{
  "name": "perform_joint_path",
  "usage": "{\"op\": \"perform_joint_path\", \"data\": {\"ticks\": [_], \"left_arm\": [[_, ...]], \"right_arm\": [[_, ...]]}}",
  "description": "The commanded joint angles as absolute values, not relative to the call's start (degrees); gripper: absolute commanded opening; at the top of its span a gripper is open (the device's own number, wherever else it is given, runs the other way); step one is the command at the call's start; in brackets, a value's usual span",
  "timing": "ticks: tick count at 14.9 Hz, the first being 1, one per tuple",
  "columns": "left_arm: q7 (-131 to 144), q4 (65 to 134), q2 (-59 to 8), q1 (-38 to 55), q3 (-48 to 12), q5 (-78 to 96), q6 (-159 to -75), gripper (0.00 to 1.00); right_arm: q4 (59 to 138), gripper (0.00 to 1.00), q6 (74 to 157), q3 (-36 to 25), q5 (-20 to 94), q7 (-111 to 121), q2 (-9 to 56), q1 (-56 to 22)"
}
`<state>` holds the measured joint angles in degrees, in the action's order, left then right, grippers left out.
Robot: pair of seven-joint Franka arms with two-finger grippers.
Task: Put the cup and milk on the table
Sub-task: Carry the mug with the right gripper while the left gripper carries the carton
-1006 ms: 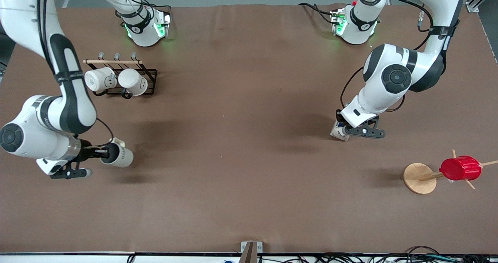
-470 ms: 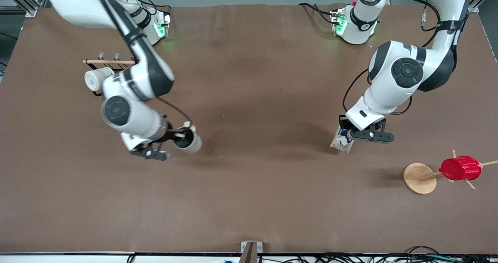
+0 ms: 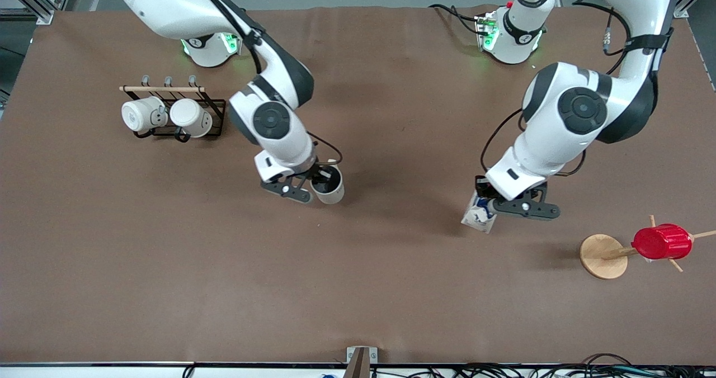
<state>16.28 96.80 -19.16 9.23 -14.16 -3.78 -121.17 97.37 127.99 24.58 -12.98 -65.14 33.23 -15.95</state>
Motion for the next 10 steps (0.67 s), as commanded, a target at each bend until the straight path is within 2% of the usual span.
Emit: {"op": "perform_joint_path", "data": {"ticks": [1, 4, 6, 10], "left_arm": [[22.30, 90.36, -24.16, 12.90, -14.41, -3.60, -118.92, 0.11], [28.55, 87.64, -27.41, 17.38, -14.41, -3.52, -118.92, 0.11], [31.54, 84.57, -30.22, 20.03, -14.41, -3.43, -118.92, 0.11], [37.08, 81.65, -32.78, 24.34, -14.41, -3.34, -118.92, 0.11]], "right_arm": [[97.03, 0.02, 129.63, 26.27, -16.35, -68.55, 35.94, -16.70], [97.12, 0.03, 132.19, 26.98, -16.43, -69.43, 36.91, -16.87], [97.12, 0.10, 132.28, 26.98, -16.52, -69.61, 37.61, -17.05], [97.12, 0.15, 132.28, 26.98, -16.70, -69.79, 38.06, -17.75]]}}
